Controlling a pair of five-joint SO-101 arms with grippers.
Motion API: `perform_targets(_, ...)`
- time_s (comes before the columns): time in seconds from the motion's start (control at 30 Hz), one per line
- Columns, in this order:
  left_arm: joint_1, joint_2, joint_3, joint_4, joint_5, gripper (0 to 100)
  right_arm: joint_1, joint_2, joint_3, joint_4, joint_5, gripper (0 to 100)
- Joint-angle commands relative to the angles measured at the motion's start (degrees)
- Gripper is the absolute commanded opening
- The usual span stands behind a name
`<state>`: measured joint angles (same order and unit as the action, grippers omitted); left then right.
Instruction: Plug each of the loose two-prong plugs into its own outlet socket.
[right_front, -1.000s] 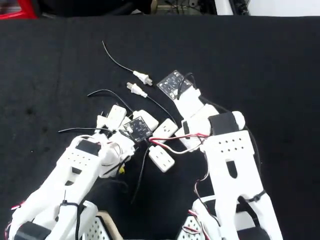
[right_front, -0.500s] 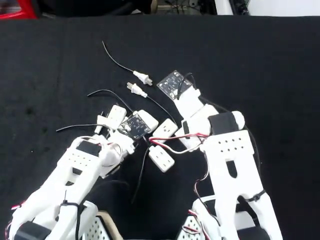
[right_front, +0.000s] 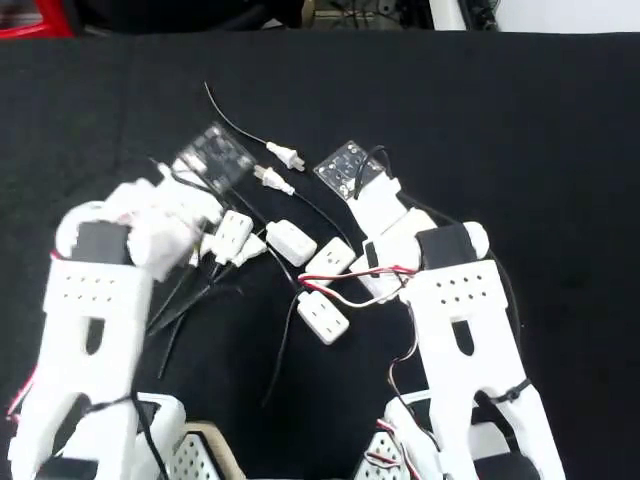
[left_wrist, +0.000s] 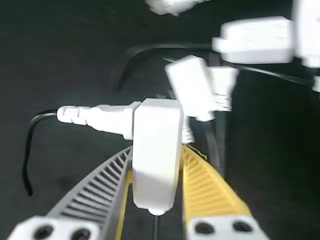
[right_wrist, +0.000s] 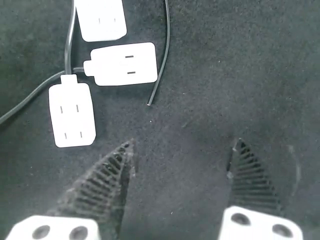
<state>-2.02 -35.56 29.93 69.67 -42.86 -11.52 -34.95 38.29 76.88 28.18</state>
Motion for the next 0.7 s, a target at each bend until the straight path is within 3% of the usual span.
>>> perform_targets(0.0, -5.0, 7.8, -7.4, -6.1, -2.7, 3, 0.7, 0.0, 0.1, -1.1, -0.5, 28.6)
perform_targets(0.23, -10.0, 33.9, -17.0, -17.4, -2.5, 3, -2.7, 0.0, 2.2, -3.3, -0.5, 28.6)
perform_targets(0.4, -11.9, 49.1, -28.5, -18.1, -2.5, 3, -2.7, 0.0, 2.2, -3.2, -0.5, 28.6)
perform_targets(0.67, -10.0, 57.0, -40.5, 0.5, -2.4, 3, -2.7, 0.0, 2.2, -3.3, -0.5, 28.6)
